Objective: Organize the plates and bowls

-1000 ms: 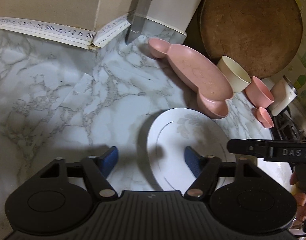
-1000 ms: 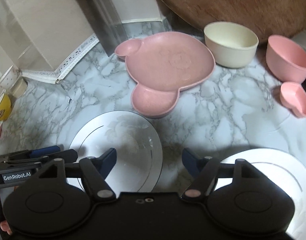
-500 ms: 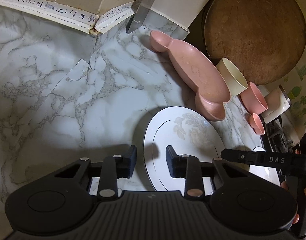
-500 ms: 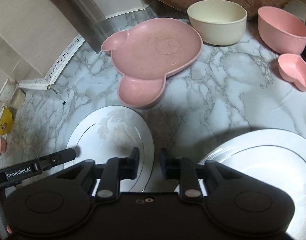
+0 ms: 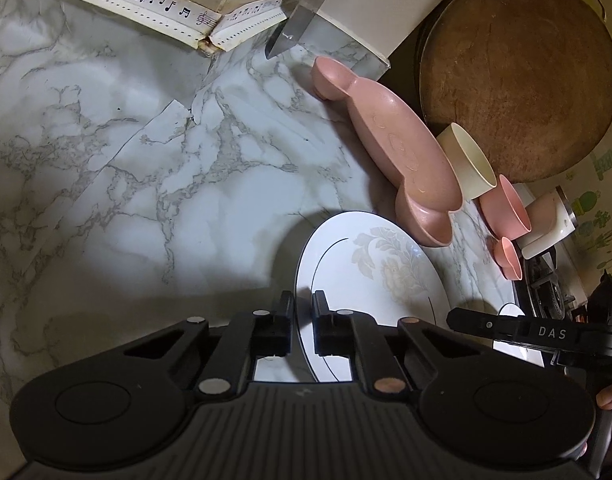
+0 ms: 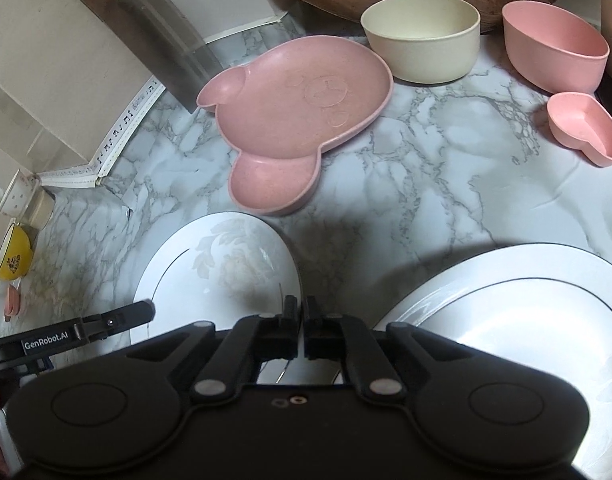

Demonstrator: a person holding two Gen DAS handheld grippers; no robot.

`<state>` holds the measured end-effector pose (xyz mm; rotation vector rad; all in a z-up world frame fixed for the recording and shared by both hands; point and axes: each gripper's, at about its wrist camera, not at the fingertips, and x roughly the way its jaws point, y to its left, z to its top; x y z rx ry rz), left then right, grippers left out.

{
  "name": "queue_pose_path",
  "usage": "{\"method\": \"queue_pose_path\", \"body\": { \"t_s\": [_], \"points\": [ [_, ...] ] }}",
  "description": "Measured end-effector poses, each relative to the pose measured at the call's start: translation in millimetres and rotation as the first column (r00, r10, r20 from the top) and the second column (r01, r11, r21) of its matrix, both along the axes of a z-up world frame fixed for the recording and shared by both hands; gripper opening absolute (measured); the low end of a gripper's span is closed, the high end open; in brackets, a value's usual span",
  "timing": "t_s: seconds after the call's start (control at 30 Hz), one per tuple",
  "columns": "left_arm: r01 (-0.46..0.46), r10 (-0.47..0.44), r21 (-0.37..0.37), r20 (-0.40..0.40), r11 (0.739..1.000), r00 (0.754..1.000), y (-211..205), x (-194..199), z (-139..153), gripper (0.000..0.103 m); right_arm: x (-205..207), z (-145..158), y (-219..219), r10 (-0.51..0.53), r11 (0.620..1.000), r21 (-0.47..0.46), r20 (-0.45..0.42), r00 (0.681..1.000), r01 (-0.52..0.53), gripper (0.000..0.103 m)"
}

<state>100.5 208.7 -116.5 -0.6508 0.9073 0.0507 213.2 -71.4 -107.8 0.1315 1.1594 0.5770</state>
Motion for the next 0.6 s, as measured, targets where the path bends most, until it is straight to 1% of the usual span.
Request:
{"method": "queue_pose_path", "body": {
  "t_s": [0.6],
  "points": [
    [0.008, -0.008, 0.025, 0.000, 1.000, 1.000, -0.3, 0.4, 1.1, 0.008, 5.1, -4.2, -2.3, -0.008, 0.999, 0.037, -0.027, 1.000, 0.009, 0.004]
  ]
}}
